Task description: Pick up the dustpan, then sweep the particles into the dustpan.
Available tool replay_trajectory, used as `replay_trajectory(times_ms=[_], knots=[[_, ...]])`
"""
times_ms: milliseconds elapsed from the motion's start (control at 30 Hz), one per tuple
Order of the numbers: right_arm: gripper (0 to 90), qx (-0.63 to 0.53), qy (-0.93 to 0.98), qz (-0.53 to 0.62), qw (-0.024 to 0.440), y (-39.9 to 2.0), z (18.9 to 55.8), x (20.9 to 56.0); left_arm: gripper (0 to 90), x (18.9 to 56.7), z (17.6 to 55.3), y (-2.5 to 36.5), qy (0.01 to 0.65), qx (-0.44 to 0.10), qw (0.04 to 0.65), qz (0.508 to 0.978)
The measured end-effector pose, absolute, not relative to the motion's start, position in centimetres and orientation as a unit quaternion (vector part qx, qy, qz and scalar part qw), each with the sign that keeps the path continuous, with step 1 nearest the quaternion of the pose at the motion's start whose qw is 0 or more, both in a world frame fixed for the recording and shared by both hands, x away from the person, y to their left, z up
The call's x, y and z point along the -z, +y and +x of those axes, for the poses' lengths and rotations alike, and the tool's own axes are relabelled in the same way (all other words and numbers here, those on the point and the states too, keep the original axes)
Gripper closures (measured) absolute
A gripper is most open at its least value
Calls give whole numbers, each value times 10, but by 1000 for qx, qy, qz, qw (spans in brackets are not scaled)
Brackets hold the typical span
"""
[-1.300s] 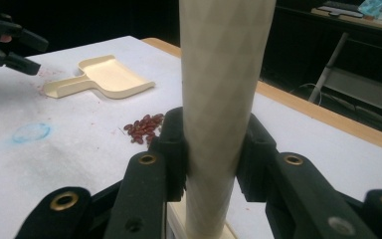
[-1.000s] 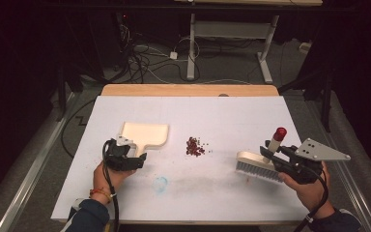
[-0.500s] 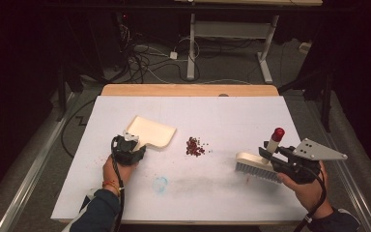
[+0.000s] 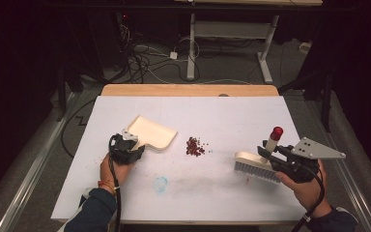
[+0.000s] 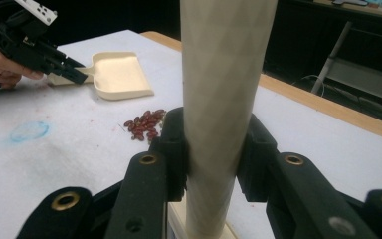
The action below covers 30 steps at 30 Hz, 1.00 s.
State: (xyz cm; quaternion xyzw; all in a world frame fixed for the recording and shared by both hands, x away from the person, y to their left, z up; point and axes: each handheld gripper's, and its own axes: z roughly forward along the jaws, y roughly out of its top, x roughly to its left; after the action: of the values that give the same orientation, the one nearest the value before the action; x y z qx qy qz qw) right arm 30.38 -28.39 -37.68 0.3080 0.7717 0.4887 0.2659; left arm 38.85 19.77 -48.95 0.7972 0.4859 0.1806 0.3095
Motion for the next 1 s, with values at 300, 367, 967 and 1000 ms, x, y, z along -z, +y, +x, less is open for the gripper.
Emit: replay_trajectory(times_ms=[300, 367, 967, 1000], knots=[[702, -491, 772, 302, 267, -281, 300, 375, 638, 475, 380, 199, 460, -164, 314, 814], [702, -491, 773, 302, 266, -280, 301, 376, 638, 471, 376, 200, 451, -170, 309, 820], [703, -497, 758, 329, 265, -276, 326, 380, 638, 452, 320, 200, 387, -132, 310, 859], [703, -495, 758, 332, 265, -276, 328, 380, 638, 452, 320, 200, 387, -132, 310, 859]])
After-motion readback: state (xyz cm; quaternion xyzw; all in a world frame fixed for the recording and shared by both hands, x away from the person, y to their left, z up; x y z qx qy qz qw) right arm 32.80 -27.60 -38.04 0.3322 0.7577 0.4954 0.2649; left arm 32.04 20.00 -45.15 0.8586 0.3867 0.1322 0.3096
